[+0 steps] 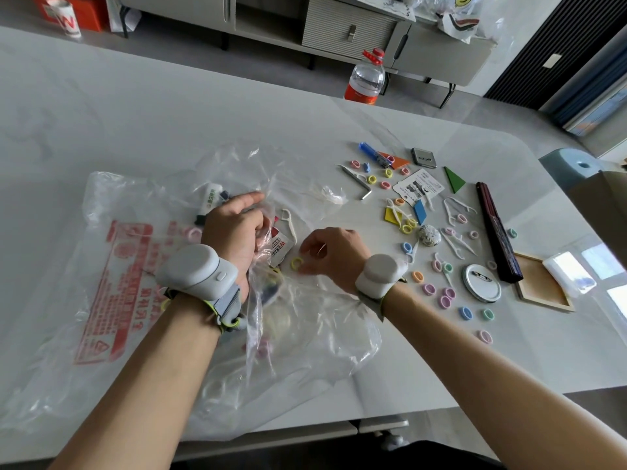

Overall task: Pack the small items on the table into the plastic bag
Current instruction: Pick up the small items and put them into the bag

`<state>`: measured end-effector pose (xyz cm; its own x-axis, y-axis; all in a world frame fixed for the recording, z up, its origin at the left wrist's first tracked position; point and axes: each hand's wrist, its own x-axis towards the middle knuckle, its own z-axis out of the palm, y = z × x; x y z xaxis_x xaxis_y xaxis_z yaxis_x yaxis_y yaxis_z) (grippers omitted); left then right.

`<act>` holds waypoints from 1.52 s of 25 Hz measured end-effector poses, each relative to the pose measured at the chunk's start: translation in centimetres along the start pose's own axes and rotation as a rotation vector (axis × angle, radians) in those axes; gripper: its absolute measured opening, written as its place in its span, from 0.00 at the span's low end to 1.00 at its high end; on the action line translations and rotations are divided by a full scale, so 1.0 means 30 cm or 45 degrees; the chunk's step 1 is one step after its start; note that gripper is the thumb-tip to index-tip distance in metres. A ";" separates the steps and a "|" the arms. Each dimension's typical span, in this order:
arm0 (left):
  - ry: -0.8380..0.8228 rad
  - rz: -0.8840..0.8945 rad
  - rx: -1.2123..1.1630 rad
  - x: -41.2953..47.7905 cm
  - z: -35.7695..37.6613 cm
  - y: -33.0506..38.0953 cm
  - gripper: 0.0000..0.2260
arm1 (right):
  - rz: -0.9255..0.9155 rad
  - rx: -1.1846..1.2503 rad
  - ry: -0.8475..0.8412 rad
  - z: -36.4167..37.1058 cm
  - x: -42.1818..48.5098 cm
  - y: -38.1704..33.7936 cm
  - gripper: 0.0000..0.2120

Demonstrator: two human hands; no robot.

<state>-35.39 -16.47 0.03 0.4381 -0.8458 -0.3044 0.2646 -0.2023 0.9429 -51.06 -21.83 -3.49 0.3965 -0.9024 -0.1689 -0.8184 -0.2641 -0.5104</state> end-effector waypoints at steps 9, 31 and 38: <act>0.005 -0.007 0.015 -0.001 0.000 0.005 0.21 | 0.127 0.249 0.049 0.003 0.030 -0.026 0.05; -0.010 0.018 -0.006 -0.020 0.044 -0.011 0.21 | 0.545 -0.346 0.319 -0.224 -0.038 0.359 0.04; -0.041 -0.001 0.000 -0.015 0.054 -0.023 0.22 | 0.470 -0.183 0.316 -0.224 -0.124 0.353 0.03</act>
<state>-37.16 -16.76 -0.27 0.4099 -0.8611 -0.3008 0.2649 -0.2031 0.9426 -64.01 -23.56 -2.61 -0.0292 -0.9944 -0.1017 -0.9424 0.0613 -0.3288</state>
